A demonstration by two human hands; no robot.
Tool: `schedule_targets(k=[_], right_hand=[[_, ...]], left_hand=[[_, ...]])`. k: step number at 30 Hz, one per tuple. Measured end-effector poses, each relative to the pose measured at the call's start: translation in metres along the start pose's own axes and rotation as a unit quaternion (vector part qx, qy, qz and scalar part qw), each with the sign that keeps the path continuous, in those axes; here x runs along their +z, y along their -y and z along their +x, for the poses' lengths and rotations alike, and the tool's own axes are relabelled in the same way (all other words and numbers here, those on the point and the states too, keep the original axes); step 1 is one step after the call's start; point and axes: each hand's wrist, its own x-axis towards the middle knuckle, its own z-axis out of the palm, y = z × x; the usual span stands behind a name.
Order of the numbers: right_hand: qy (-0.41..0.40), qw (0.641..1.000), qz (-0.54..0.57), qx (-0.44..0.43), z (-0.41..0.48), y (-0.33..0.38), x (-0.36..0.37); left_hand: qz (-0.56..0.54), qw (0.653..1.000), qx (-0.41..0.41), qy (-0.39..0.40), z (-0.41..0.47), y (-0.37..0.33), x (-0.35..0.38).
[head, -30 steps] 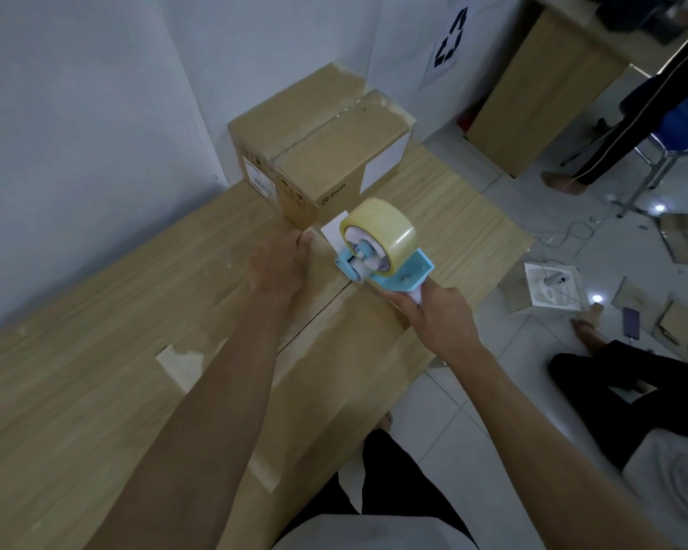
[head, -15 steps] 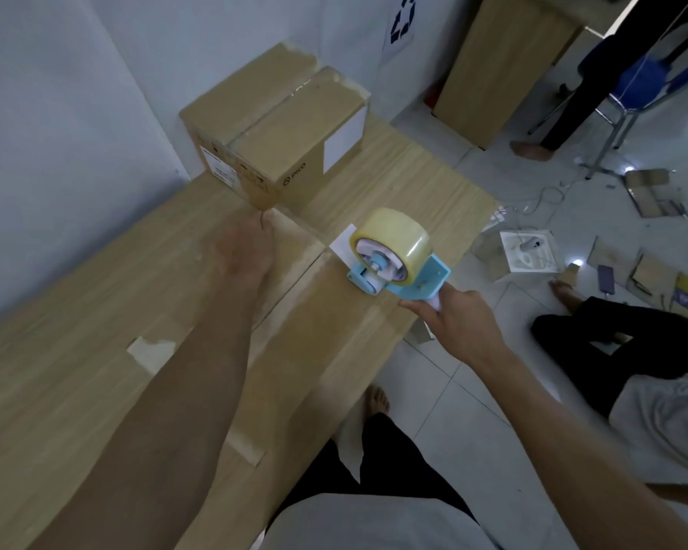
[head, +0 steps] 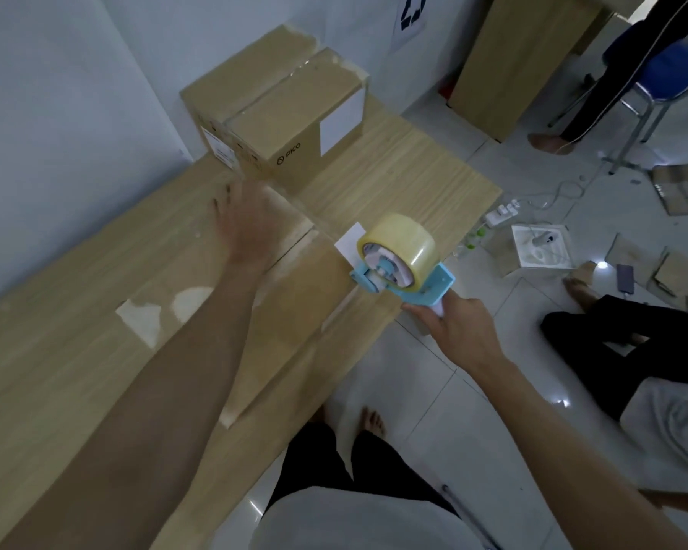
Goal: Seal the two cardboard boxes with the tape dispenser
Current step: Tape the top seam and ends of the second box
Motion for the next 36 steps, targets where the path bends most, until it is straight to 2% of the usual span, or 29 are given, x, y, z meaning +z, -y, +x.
schedule_targets(k=[2,5,8,10,13,16,27,36], right_hand=[[0.019,0.999,0.027,0.02,-0.003,-0.005,0.006],[0.042,0.995,0.078,0.048,-0.001,-0.01,0.012],[0.071,0.99,0.106,0.062,0.004,-0.01,0.016],[0.067,0.992,0.099,0.041,0.004,-0.005,0.016],[0.039,0.992,0.116,0.004,0.0,-0.001,0.015],[0.043,0.996,0.082,-0.014,-0.005,-0.016,0.016],[0.08,0.991,0.097,0.047,-0.034,-0.047,0.008],[0.099,0.991,0.084,0.035,-0.032,-0.051,0.024]], left_hand=[[-0.061,0.996,0.066,-0.013,-0.041,-0.015,0.0],[0.014,0.991,0.113,0.074,-0.096,-0.026,0.016],[0.069,0.987,0.104,0.105,-0.107,-0.025,0.027],[0.079,0.986,0.092,0.116,-0.105,-0.028,0.029],[0.072,0.986,0.08,0.125,-0.101,-0.03,0.029],[0.062,0.986,0.073,0.138,-0.102,-0.03,0.025],[0.044,0.985,0.063,0.153,-0.104,-0.035,0.015],[0.042,0.984,0.063,0.161,-0.103,-0.035,0.015]])
